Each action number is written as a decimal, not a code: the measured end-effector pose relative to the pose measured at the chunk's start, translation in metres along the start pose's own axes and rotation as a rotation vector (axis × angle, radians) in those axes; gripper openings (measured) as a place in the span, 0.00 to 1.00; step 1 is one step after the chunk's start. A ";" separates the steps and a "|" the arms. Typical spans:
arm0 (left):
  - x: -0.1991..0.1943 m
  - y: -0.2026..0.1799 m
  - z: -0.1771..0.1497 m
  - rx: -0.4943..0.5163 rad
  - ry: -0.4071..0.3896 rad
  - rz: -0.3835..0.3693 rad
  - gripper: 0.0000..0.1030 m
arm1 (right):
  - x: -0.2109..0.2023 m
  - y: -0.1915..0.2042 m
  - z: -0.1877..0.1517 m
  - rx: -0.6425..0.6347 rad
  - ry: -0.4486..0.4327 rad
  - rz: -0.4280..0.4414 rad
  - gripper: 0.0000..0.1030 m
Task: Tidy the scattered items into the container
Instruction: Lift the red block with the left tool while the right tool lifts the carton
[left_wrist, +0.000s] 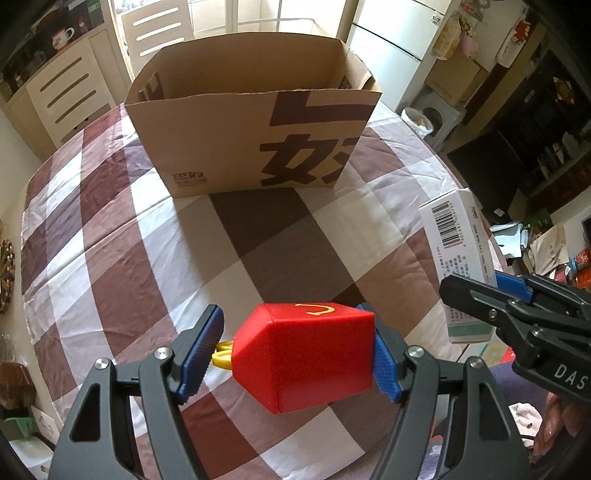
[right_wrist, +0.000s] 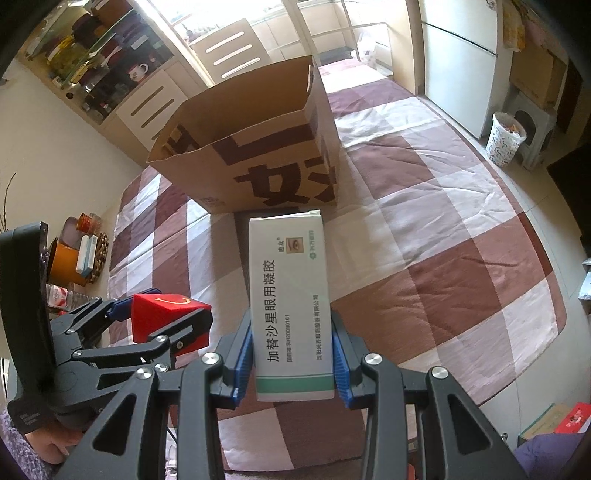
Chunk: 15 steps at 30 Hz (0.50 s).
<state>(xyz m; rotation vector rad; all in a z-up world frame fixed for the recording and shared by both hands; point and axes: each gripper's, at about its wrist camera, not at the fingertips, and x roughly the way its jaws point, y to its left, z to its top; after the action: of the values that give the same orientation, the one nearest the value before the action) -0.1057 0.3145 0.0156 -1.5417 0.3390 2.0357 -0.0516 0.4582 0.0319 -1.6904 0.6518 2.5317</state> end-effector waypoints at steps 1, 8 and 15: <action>0.001 -0.001 0.002 -0.001 0.000 0.000 0.72 | 0.001 -0.001 0.002 -0.001 0.002 0.000 0.36; 0.007 -0.002 0.018 -0.013 0.002 0.003 0.72 | 0.009 -0.007 0.020 -0.015 0.013 0.007 0.36; 0.012 0.005 0.033 -0.035 -0.003 0.016 0.72 | 0.021 -0.004 0.040 -0.040 0.028 0.018 0.36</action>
<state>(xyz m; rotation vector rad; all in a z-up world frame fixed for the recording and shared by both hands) -0.1376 0.3306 0.0138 -1.5617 0.3169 2.0665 -0.0944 0.4715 0.0245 -1.7436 0.6249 2.5542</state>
